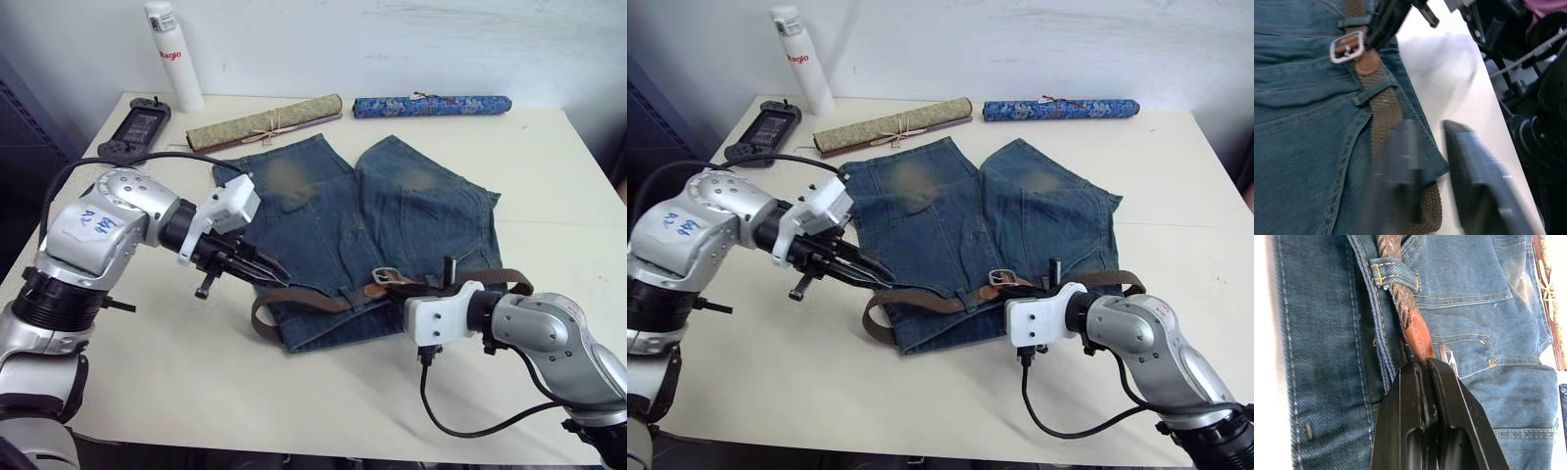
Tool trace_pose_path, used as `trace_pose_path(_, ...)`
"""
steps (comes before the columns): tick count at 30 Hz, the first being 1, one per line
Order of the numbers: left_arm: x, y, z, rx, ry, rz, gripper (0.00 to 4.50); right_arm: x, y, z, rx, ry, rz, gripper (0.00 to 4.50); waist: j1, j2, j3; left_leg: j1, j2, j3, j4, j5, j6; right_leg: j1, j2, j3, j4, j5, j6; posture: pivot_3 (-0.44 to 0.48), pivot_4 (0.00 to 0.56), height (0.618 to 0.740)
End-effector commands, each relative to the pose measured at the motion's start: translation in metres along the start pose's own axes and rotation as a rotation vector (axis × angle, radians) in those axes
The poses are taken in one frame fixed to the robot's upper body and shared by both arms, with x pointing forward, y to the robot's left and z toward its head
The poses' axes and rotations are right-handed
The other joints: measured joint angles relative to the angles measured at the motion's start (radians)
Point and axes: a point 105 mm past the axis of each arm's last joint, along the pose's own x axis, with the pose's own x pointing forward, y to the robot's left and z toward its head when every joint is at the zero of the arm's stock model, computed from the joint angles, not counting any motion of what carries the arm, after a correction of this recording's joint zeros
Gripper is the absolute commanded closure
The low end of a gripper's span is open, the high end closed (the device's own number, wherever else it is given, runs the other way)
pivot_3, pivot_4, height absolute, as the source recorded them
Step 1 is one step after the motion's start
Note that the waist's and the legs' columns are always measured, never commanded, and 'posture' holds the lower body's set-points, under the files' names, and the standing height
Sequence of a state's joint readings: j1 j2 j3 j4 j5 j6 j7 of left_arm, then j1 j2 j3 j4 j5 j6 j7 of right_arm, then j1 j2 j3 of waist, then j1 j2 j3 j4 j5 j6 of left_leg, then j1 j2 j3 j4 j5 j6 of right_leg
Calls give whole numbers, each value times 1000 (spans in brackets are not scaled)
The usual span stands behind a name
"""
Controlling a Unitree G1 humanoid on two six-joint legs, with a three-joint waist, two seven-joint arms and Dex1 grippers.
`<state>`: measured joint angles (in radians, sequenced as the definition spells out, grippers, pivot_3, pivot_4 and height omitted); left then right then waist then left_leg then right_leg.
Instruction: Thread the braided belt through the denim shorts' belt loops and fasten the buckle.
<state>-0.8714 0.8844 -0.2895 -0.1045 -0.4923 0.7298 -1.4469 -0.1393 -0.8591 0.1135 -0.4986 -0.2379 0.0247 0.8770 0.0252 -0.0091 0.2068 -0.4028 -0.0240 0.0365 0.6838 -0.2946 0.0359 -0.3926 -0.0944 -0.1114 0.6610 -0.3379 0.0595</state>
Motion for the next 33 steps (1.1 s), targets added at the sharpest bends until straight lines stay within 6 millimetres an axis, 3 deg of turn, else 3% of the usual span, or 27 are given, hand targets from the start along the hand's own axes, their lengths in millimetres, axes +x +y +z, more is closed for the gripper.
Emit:
trace_pose_path(1,9,-9,-4,119,100,-95,4464,-5,-7,5,-21,7,-51,4500,0,0,0,0,0,0,0,0,0,0,0,0,0,0,0,0,150,686)
trace_pose_path(2,12,-11,-5,144,110,-113,4464,-5,-7,5,-19,8,-53,4500,0,0,0,0,0,0,0,0,0,0,0,0,0,0,0,0,150,686)
trace_pose_path(5,11,15,5,121,40,-8,4464,-4,-6,7,-15,8,-57,4500,4,0,0,0,0,0,1,0,0,0,0,0,0,0,0,0,150,686)
trace_pose_path(8,2,55,-15,129,134,173,4464,-5,-3,10,-8,6,-59,4500,4,-1,0,0,0,0,2,0,0,0,0,0,0,0,0,0,150,686)
trace_pose_path(10,3,62,-34,127,198,174,4464,-5,-3,12,-9,3,-62,4500,1,0,-1,0,0,0,1,0,0,0,0,0,1,0,0,0,150,686)
trace_pose_path(18,55,44,-87,111,273,-59,4464,-6,-19,30,-117,-39,-147,4500,0,0,-1,-1,0,0,1,0,0,-1,0,0,2,0,0,0,150,686)
trace_pose_path(27,75,47,-100,115,286,-122,4464,-6,-20,48,-378,-85,-183,4500,7,0,-5,0,-1,0,2,0,0,0,-1,-1,1,0,0,0,150,686)
trace_pose_path(33,79,50,-100,110,280,-139,4464,-5,-11,38,-543,-77,-141,4500,24,2,-10,2,-2,0,3,0,1,2,-2,0,1,0,0,0,150,686)
